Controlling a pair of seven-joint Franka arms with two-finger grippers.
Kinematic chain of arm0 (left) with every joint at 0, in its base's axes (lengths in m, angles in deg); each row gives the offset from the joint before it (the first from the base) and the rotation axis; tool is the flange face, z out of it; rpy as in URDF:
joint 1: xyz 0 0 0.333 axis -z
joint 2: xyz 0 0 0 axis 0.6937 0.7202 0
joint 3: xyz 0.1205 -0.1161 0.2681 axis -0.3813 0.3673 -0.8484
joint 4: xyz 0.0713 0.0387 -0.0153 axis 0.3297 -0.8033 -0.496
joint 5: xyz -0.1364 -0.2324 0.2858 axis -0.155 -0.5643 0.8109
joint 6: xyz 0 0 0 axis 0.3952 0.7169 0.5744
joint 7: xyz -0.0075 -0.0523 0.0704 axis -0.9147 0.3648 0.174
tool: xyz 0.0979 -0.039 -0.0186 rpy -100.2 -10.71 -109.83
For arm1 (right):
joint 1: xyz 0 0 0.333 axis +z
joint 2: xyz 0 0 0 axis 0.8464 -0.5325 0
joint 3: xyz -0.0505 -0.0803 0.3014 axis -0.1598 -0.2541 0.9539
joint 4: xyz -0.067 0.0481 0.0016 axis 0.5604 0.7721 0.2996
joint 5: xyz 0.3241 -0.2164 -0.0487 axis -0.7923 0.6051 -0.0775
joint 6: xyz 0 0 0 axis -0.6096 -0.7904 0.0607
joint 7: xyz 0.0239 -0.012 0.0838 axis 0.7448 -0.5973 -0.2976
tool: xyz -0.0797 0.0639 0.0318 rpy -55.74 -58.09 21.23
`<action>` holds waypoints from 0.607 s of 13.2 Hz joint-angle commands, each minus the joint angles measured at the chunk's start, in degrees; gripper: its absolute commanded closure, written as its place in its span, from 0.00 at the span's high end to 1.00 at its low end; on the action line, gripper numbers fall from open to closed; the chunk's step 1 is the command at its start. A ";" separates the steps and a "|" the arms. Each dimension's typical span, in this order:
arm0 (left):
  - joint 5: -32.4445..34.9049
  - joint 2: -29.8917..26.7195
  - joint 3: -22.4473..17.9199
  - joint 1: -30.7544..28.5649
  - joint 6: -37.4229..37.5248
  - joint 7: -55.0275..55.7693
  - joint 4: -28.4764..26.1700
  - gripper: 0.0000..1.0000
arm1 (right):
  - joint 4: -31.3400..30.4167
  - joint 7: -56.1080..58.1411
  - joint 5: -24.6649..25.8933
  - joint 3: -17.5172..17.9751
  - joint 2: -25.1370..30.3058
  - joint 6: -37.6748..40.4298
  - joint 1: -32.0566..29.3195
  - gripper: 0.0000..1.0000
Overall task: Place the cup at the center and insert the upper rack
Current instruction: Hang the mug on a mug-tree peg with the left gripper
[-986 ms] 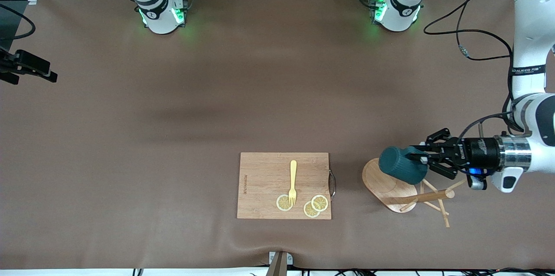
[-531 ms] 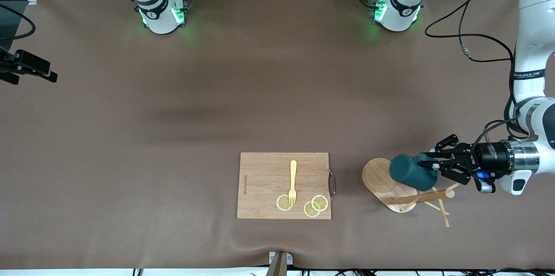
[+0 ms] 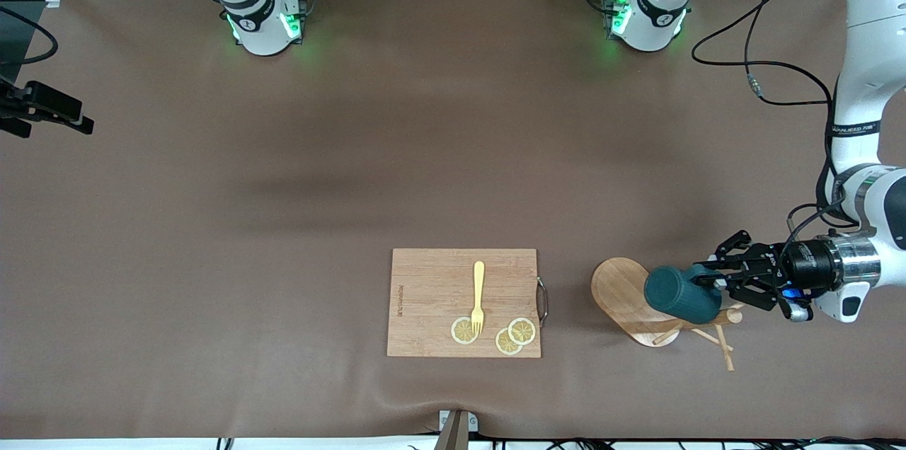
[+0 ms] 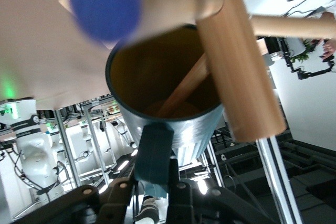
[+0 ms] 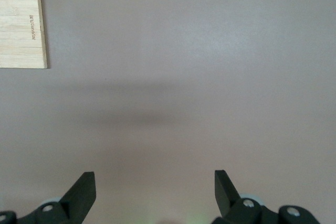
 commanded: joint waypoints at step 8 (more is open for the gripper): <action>-1.62 1.98 0.11 0.34 -1.67 -1.89 0.83 0.00 | -1.20 0.08 -0.79 0.37 1.31 0.06 -1.19 1.00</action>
